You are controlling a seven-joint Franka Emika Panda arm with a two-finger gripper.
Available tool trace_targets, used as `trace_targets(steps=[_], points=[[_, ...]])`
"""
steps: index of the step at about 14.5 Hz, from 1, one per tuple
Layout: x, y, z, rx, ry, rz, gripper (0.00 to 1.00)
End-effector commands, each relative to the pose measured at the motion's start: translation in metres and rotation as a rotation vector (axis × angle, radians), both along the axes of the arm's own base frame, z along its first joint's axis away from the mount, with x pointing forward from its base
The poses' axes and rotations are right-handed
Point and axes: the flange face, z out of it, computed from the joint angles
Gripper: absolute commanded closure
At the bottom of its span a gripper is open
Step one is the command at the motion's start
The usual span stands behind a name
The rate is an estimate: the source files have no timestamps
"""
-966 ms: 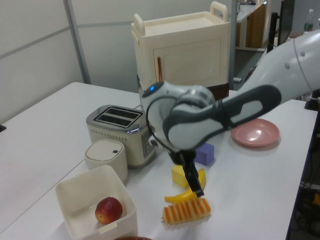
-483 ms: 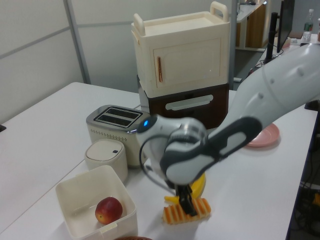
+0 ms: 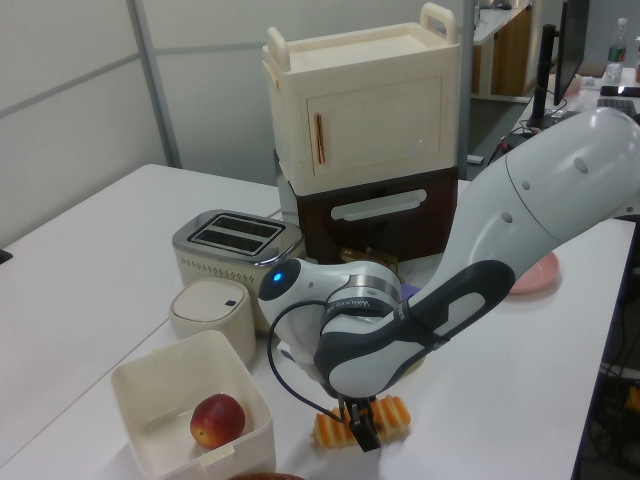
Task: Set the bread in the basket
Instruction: 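Close the gripper on the striped bread roll and lift it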
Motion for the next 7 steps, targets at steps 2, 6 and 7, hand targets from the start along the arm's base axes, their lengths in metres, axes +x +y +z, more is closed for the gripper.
trace_targets(steps=[2,6,7], points=[[0.000,-0.003,0.024,0.004,-0.039,-0.022,0.42],[-0.009,-0.003,0.088,0.019,-0.031,-0.038,0.44],[-0.007,0.000,0.101,0.019,-0.031,-0.046,0.44]])
